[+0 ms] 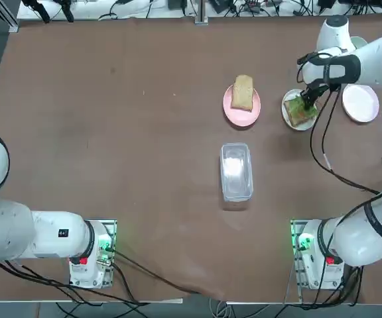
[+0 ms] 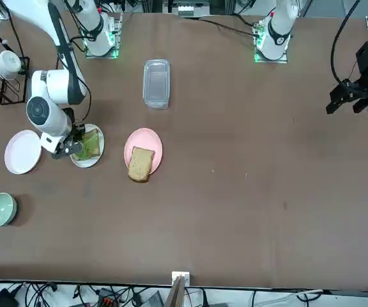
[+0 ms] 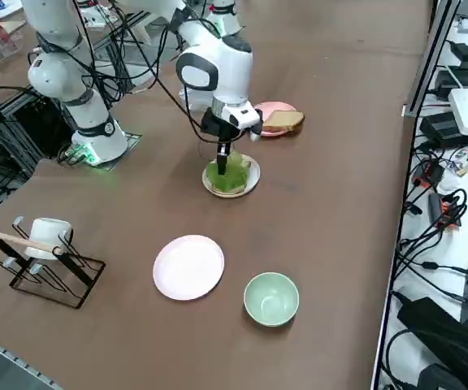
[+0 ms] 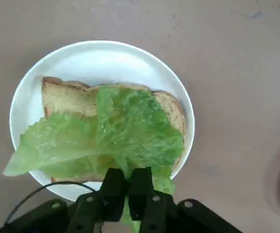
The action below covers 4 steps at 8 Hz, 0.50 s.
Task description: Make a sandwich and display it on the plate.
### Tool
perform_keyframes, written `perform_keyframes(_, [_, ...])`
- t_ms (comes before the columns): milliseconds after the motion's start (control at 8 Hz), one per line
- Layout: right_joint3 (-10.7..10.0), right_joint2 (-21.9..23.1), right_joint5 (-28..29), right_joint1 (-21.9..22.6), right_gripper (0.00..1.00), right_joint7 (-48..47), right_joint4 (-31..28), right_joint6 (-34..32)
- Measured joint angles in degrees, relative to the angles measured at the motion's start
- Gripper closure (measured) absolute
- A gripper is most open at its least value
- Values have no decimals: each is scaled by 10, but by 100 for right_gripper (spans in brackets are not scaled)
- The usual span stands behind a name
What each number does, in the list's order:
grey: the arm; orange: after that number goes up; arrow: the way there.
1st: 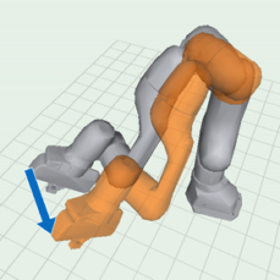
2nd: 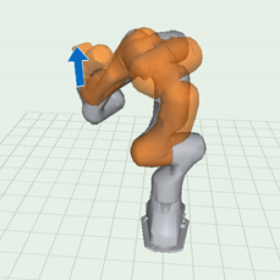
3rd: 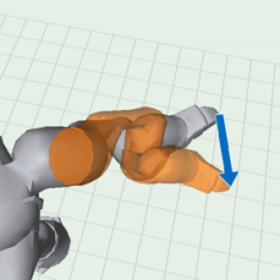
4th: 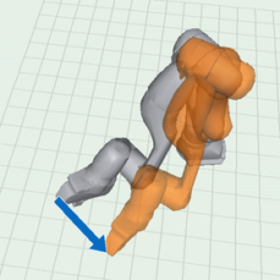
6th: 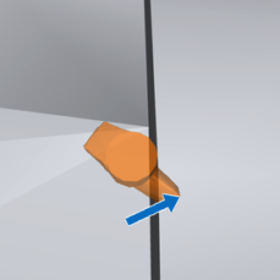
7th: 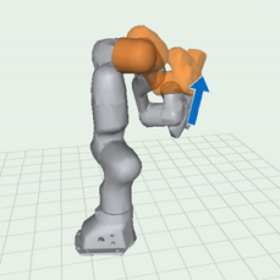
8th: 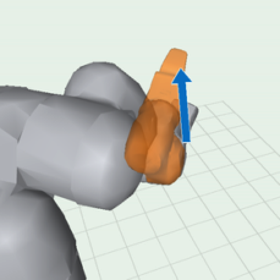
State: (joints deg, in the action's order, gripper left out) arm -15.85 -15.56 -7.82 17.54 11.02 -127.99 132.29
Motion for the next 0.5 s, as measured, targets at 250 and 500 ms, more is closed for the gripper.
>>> perform_keyframes(250, [0,-4,0,-1,67,-1,0,0])
perform_keyframes(500, [-1,-4,0,-1,33,-1,1,0])
